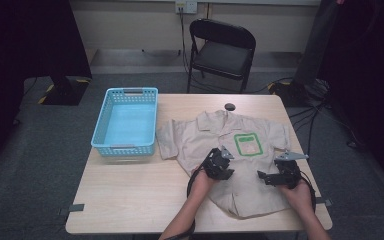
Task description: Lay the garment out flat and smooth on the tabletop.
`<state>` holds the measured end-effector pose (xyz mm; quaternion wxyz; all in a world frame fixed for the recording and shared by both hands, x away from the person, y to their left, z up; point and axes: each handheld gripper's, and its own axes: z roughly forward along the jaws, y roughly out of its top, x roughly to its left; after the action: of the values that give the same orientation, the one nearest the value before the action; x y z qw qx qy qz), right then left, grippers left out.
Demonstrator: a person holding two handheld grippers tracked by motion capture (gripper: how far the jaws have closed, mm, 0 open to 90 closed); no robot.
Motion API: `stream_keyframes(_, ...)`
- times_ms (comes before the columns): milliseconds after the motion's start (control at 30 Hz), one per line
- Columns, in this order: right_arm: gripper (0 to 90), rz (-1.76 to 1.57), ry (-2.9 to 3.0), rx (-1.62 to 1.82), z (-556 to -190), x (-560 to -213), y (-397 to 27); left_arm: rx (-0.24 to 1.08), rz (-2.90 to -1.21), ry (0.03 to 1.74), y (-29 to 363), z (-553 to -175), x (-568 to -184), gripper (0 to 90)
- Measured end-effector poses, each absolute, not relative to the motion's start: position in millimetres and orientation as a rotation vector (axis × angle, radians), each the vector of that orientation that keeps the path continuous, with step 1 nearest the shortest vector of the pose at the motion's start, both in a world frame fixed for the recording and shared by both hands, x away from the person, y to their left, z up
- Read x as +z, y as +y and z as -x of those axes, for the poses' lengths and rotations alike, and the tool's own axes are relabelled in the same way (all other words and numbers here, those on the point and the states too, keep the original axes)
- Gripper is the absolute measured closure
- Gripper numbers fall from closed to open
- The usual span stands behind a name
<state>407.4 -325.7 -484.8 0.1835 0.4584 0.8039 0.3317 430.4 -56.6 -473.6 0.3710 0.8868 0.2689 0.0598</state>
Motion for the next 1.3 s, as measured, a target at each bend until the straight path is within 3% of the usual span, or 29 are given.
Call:
stream_keyframes(200, 10.4, -1.297, 2.264, 0.936, -407, -485, -326, 0.118, -2.288, 0.662, -55, -431, -473, 81.7)
stream_keyframes(400, 10.5, -1.298, 2.263, 0.937, -407, -485, -325, 0.078, -2.288, 0.662, -52, -432, -472, 85.2)
stream_keyframes(900, 10.6, -1.301, 2.261, 0.937, -407, -485, -325, 0.06, -2.235, 0.645, -34, -421, -445, 86.5)
stream_keyframes(1300, 10.6, -1.302, 2.259, 0.936, -407, -485, -325, 0.081, -2.198, 0.666, 3, -397, -430, 86.3)
